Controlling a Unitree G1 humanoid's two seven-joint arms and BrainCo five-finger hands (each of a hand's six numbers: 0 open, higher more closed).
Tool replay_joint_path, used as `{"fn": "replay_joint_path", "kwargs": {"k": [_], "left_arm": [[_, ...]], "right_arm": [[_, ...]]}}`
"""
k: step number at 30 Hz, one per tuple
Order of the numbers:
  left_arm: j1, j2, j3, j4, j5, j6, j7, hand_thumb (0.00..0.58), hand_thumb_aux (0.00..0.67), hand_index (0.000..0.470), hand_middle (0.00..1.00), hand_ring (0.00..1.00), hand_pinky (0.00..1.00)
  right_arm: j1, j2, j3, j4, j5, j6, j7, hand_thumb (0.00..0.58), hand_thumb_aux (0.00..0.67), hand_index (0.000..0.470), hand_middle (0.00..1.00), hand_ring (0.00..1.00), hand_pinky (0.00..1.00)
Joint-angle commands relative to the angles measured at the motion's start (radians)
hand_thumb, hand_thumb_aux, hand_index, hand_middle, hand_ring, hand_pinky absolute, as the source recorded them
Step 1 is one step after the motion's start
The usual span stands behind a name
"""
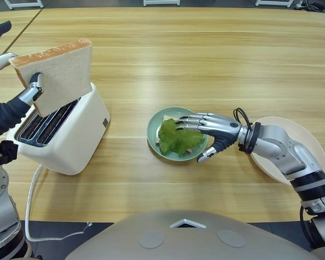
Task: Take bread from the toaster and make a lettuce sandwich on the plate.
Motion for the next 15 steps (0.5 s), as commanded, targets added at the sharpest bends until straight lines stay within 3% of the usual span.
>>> {"fn": "replay_joint_path", "kwargs": {"k": [1,15], "left_arm": [[-0.003,-0.006,-0.029,-0.019,0.012,0.017,-0.012,0.58,0.67,0.47,0.0,0.0,0.0],[0.011,-0.064,-0.253,-0.058,0.089,0.059,-0.018,0.58,0.67,0.47,0.0,0.0,0.0]], "right_arm": [[0.035,-0.027,0.007,-0.037,0.037,0.009,0.065,0.0,0.0,0.0,0.0,0.0,0.0],[-0.018,0.09,0.058,0.084,-0.137,0.002,-0.016,0.0,0.0,0.0,0.0,0.0,0.0]]}}
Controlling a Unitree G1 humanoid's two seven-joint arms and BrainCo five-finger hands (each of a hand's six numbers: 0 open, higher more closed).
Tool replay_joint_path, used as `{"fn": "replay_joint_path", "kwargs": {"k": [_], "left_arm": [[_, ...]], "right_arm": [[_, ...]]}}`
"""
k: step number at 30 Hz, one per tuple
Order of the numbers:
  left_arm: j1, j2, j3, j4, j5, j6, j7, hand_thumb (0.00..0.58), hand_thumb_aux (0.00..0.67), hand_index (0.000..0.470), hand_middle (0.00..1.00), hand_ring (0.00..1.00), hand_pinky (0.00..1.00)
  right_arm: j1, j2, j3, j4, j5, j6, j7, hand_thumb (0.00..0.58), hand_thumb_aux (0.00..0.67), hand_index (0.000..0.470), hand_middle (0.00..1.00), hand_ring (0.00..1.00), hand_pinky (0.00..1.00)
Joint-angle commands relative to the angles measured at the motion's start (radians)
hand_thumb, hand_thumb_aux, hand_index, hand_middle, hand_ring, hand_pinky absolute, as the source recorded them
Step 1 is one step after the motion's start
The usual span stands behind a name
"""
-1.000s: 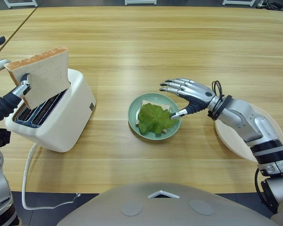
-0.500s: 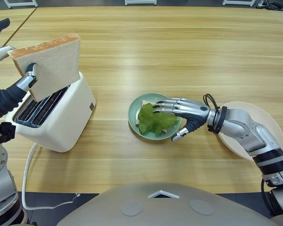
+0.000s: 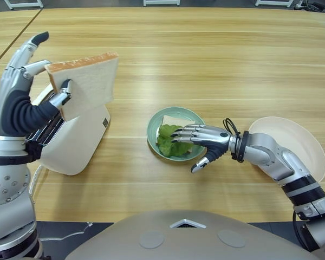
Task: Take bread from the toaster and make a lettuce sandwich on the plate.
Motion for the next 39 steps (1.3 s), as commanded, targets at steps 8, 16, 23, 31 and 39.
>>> {"fn": "replay_joint_path", "kwargs": {"k": [8,16,23,31,39], "left_arm": [[0.037,-0.064,-0.189,-0.005,0.103,-0.005,-0.003,0.58,0.67,0.47,0.0,0.0,0.0],[-0.022,-0.108,-0.36,0.027,0.192,-0.002,0.001,0.58,0.67,0.47,0.0,0.0,0.0],[-0.178,-0.125,-0.513,0.209,0.328,-0.057,0.058,0.58,0.67,0.47,0.0,0.0,0.0],[-0.298,-0.128,-0.735,0.404,0.638,-0.187,0.17,0.58,0.67,0.47,0.0,0.0,0.0],[-0.379,-0.161,-0.958,0.627,0.948,-0.214,0.275,0.58,0.67,0.47,0.0,0.0,0.0]], "right_arm": [[-0.018,0.014,0.004,-0.007,-0.05,-0.009,-0.038,0.0,0.0,0.0,0.0,0.0,0.0],[-0.054,-0.018,-0.125,-0.053,0.033,0.041,-0.059,0.0,0.0,0.0,0.0,0.0,0.0],[-0.019,-0.083,-0.313,0.047,0.044,0.122,-0.144,0.0,0.0,0.0,0.0,0.0,0.0],[-0.006,-0.07,-0.331,0.09,0.043,0.163,-0.191,0.0,0.0,0.0,0.0,0.0,0.0],[-0.009,-0.062,-0.313,0.101,0.047,0.162,-0.202,0.0,0.0,0.0,0.0,0.0,0.0]]}}
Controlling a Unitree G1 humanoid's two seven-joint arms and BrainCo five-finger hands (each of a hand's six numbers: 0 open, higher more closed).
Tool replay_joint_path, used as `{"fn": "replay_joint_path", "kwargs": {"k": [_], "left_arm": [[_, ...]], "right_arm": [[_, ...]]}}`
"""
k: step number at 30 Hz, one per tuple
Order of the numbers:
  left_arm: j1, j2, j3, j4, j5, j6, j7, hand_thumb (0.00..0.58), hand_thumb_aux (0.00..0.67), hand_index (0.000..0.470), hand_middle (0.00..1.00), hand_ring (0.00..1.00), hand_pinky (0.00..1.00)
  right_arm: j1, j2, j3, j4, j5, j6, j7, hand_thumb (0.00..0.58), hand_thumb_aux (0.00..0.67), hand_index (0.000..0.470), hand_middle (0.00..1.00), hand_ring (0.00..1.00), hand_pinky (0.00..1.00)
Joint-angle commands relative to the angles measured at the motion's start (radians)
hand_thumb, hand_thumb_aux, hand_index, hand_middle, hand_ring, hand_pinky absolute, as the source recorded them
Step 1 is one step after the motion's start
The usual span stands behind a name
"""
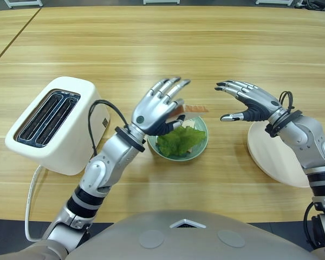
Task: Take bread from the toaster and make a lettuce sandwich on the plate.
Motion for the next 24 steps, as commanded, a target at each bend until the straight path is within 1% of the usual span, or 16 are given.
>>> {"fn": "replay_joint_path", "kwargs": {"k": [1,3,6,12,15,19,22,24], "left_arm": [[-0.058,-0.004,-0.083,0.127,0.136,0.008,0.053,0.58,0.67,0.47,0.0,0.0,0.0],[-0.075,0.002,-0.112,0.166,0.189,0.018,0.073,0.58,0.67,0.47,0.0,0.0,0.0],[-0.062,0.012,-0.132,0.172,0.216,0.03,0.083,0.58,0.67,0.47,0.0,0.0,0.0],[-0.061,0.033,-0.107,0.103,0.205,0.042,0.07,0.58,0.67,0.47,0.0,0.0,0.0],[-0.066,0.042,-0.078,0.048,0.187,0.046,0.057,0.58,0.67,0.47,0.0,0.0,0.0],[-0.102,0.064,0.007,-0.042,0.15,0.056,0.022,0.58,0.67,0.47,0.0,0.0,0.0],[-0.133,0.071,0.041,-0.043,0.132,0.051,0.013,0.58,0.67,0.47,0.0,0.0,0.0],[-0.149,0.069,0.037,-0.008,0.135,0.045,0.024,0.58,0.67,0.47,0.0,0.0,0.0]], "right_arm": [[-0.001,0.008,0.015,0.003,0.007,0.001,-0.002,0.0,0.0,0.0,0.0,0.0,0.0],[0.002,0.009,0.019,0.001,0.007,-0.001,-0.002,0.0,0.0,0.0,0.0,0.0,0.0],[0.001,0.009,0.024,0.003,0.008,-0.004,-0.002,0.0,0.0,0.0,0.0,0.0,0.0],[0.007,0.009,0.033,-0.003,0.007,-0.006,-0.003,0.0,0.0,0.0,0.0,0.0,0.0],[0.007,0.007,0.034,-0.003,0.007,-0.007,-0.005,0.0,0.0,0.0,0.0,0.0,0.0],[-0.006,0.01,0.046,0.005,0.002,-0.01,-0.008,0.0,0.0,0.0,0.0,0.0,0.0],[-0.008,0.01,0.049,0.008,0.0,-0.01,-0.012,0.0,0.0,0.0,0.0,0.0,0.0],[-0.013,0.011,0.053,0.014,-0.001,-0.011,-0.014,0.0,0.0,0.0,0.0,0.0,0.0]]}}
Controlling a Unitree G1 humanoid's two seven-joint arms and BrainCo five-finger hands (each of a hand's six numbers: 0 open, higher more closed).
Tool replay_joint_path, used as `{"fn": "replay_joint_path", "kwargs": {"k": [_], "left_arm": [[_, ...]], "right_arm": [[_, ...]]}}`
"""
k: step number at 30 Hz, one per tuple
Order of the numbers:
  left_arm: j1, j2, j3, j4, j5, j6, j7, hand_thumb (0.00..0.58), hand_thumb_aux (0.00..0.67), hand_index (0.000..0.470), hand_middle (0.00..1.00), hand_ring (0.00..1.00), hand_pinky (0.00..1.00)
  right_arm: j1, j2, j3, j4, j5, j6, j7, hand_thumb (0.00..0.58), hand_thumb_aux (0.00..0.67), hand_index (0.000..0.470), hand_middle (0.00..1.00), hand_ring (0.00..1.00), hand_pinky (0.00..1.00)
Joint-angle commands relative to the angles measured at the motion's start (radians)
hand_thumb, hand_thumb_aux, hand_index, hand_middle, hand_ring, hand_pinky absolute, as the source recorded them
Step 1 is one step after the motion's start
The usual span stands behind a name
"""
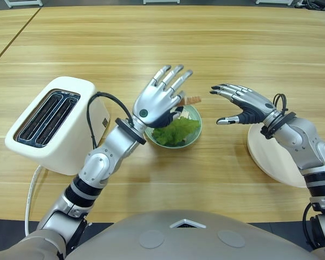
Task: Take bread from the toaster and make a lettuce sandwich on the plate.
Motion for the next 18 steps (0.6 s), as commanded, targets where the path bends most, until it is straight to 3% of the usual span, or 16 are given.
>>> {"fn": "replay_joint_path", "kwargs": {"k": [1,9,18], "left_arm": [[-0.037,0.003,-0.002,0.059,0.002,-0.011,0.009,0.58,0.67,0.47,0.0,0.0,0.0],[-0.098,-0.023,-0.122,0.32,0.076,-0.018,0.086,0.58,0.67,0.47,0.0,0.0,0.0],[0.016,-0.019,-0.258,0.387,0.093,0.004,0.112,0.58,0.67,0.47,0.0,0.0,0.0]], "right_arm": [[-0.014,0.007,0.013,0.015,-0.003,-0.003,-0.003,0.0,0.0,0.0,0.0,0.0,0.0],[-0.031,0.008,0.029,0.042,-0.004,-0.017,-0.01,0.0,0.0,0.0,0.0,0.0,0.0],[-0.028,0.004,0.04,0.038,-0.003,-0.025,-0.008,0.0,0.0,0.0,0.0,0.0,0.0]]}}
